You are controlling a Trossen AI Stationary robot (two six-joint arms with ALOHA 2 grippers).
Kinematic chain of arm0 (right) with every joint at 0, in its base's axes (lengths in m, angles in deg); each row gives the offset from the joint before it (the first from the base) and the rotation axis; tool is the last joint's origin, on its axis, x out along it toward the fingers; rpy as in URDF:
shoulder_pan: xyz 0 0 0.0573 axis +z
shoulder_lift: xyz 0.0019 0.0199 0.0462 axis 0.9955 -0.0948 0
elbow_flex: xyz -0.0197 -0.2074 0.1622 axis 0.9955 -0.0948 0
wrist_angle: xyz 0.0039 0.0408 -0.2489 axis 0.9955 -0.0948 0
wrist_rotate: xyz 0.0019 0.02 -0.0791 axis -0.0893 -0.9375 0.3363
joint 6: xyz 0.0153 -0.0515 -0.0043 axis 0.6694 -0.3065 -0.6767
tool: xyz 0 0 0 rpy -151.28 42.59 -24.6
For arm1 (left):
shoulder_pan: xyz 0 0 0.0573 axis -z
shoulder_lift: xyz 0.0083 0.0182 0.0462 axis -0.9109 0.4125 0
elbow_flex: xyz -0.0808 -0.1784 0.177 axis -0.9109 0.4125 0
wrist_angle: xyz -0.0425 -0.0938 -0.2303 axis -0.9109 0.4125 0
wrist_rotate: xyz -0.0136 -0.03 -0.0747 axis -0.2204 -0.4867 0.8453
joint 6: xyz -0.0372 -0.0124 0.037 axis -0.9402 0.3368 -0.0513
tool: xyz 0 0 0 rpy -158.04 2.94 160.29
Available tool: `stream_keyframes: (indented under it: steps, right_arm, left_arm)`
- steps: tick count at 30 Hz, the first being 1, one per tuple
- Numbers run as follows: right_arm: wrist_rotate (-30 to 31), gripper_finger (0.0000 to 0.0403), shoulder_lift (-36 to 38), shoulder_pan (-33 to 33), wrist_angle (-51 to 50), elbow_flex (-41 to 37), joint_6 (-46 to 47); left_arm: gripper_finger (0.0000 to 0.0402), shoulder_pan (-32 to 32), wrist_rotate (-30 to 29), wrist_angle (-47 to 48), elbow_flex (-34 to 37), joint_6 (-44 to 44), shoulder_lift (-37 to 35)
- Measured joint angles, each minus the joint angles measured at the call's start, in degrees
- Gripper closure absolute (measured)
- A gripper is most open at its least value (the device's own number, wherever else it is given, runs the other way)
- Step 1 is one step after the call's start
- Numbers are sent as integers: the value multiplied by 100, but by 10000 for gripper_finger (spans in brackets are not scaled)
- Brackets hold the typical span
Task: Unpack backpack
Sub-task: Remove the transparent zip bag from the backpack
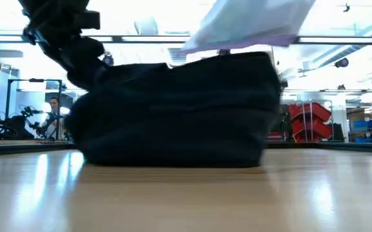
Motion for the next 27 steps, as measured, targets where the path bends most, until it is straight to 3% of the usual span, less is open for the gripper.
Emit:
stream_keyframes:
  steps: [8,15,20,23,27]
  right_arm:
    - [35,403,220,-1,-332,-215,362]
    - [117,403,225,5,-455,-1683,1013]
    - [40,403,209,149,424,-2888,1303]
    - [-455,403,145,365,1477,-3497,1388]
    - [-923,403,-4,686,2921,-4010,1656]
  left_arm:
    - [402,17,407,372,375,-79,-802]
    - [402,26,494,687,374,-235,-1583]
    - [402,124,275,409,198,29,-2081]
    - [402,142,538,233,-12,632,-2271]
    - [402,144,574,549,-463,742,-2434]
